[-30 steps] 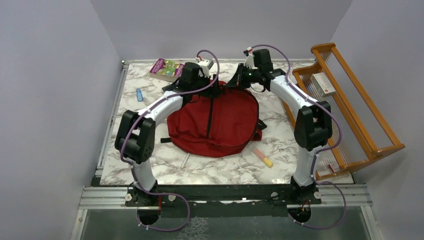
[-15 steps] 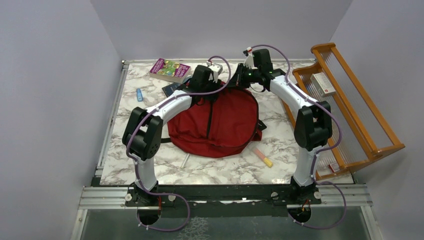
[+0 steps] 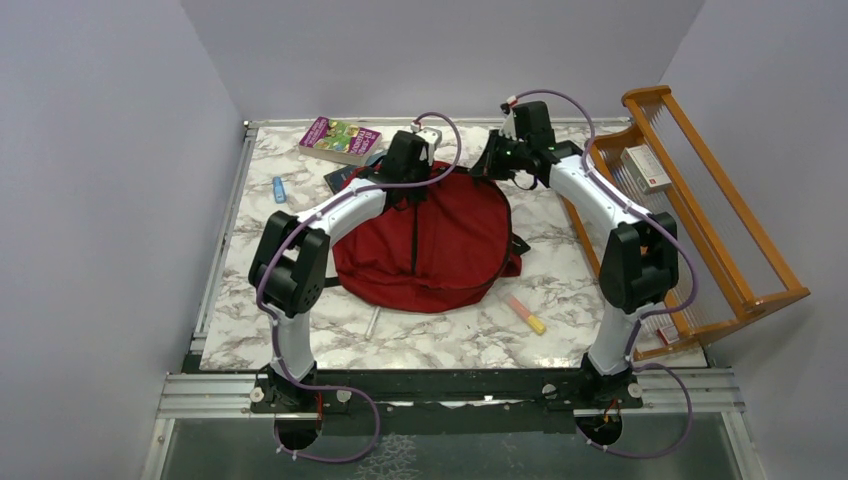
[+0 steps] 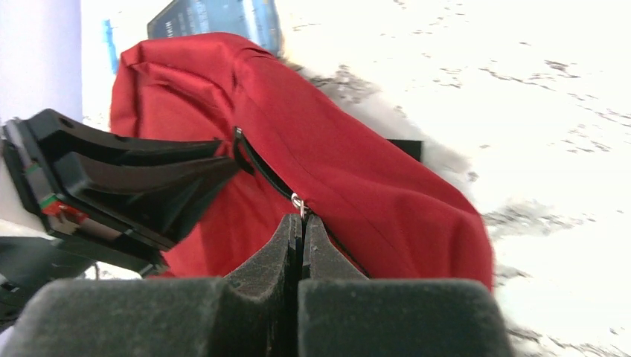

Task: Pack the student bag
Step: Unzip the student bag at the center of the board.

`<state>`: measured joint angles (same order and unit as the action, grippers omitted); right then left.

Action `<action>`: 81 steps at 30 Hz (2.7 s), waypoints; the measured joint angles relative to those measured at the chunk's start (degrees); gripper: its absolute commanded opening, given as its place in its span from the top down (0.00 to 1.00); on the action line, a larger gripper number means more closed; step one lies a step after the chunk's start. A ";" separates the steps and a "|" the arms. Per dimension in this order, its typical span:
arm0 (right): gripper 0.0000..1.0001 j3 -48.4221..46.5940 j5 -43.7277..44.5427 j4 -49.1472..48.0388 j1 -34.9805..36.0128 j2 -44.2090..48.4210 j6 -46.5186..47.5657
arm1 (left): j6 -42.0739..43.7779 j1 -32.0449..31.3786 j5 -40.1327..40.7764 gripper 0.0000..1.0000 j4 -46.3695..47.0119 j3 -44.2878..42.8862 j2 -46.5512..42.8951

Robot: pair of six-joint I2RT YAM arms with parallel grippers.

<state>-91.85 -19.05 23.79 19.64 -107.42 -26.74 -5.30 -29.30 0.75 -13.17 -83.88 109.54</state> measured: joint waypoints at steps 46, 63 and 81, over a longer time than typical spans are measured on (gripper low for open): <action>1.00 7.93 -6.29 -1.16 -6.91 18.29 3.87 | 6.73 7.78 -31.61 0.41 22.40 5.38 -18.49; 1.00 0.22 -12.85 2.49 -6.99 18.05 9.90 | 33.03 5.14 -57.13 0.47 33.77 -1.92 -8.20; 1.00 -1.64 -16.37 3.43 -6.97 16.98 12.04 | 43.08 1.66 -57.09 0.44 19.80 -17.92 2.54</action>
<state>-93.49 -35.42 27.22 12.67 -90.43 -14.70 37.78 -27.64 -56.34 6.63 -101.80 112.07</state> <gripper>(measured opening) 0.020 0.562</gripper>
